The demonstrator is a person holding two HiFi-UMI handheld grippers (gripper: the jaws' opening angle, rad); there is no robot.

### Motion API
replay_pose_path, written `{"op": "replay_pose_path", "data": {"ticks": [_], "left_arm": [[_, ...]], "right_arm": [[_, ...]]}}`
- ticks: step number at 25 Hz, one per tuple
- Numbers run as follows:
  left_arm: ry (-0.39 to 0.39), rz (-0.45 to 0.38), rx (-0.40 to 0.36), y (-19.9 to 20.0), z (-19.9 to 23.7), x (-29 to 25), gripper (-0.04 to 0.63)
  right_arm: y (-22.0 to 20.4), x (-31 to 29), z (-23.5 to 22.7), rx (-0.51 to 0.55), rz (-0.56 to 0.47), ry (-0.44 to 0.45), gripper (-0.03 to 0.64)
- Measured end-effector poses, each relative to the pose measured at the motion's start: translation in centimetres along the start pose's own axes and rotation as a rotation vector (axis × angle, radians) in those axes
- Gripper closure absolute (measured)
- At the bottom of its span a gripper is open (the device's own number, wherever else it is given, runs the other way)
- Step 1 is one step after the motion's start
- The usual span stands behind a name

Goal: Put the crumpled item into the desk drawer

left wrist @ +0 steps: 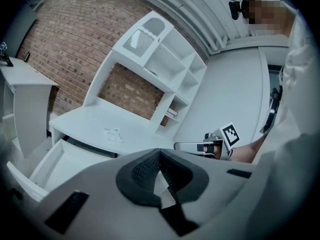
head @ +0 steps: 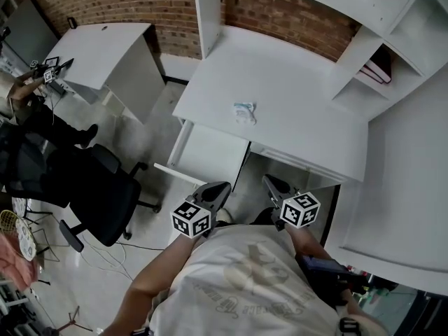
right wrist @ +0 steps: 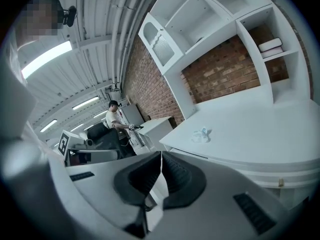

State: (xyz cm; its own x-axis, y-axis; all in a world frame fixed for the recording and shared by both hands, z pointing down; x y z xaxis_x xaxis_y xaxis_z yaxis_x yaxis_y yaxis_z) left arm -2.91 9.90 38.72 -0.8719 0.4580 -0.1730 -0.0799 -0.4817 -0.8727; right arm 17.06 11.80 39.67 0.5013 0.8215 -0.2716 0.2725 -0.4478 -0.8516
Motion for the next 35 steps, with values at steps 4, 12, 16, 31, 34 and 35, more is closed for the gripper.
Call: {"op": "replay_pose_path", "data": {"ticks": [4,12,16,31,34,35], "left_arm": [[0.019,-0.022,0.021,0.5,1.0,0.3,0.575],[0.065,-0.013,0.042,-0.1,2.0,0.0,0.575],[0.101,-0.014,0.042,0.1,3.3,-0.4,0.575],[0.198,-0.023,0.025,3.6,7.5,-5.1,0.575],[0.226,-0.016,0.037,3.7,8.3,-5.8,0.575],[0.232,-0.014,0.04,3.8,8.6,-6.1,0.575]], "right_arm": [[0.2,-0.9,0.2,0.023,0.014,-0.006,0.592],[-0.5,-2.8,-0.4,0.038,0.072,0.021,0.592],[-0.3,-4.4,-1.7,0.044,0.092,0.036,0.592],[4.0,-11.4,-5.7,0.112,0.123,0.151,0.594],[4.0,-12.5,-6.9,0.124,0.155,0.156,0.593],[4.0,-12.9,-7.3,0.126,0.164,0.159,0.592]]}}
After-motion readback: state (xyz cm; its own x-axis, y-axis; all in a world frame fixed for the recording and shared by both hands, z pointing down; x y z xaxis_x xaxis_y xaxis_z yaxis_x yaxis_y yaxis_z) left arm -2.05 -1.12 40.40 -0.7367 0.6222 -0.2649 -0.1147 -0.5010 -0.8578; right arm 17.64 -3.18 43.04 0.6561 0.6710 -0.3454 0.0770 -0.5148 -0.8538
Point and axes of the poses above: the fingertips, and each gripper's own axes: x backward along the fingers, z to its left, y out of its top, the point moved 6 cm from there along x, backward along the fingers, and after that the axes turned 6 degrees about -z, right-handed, at the moved point
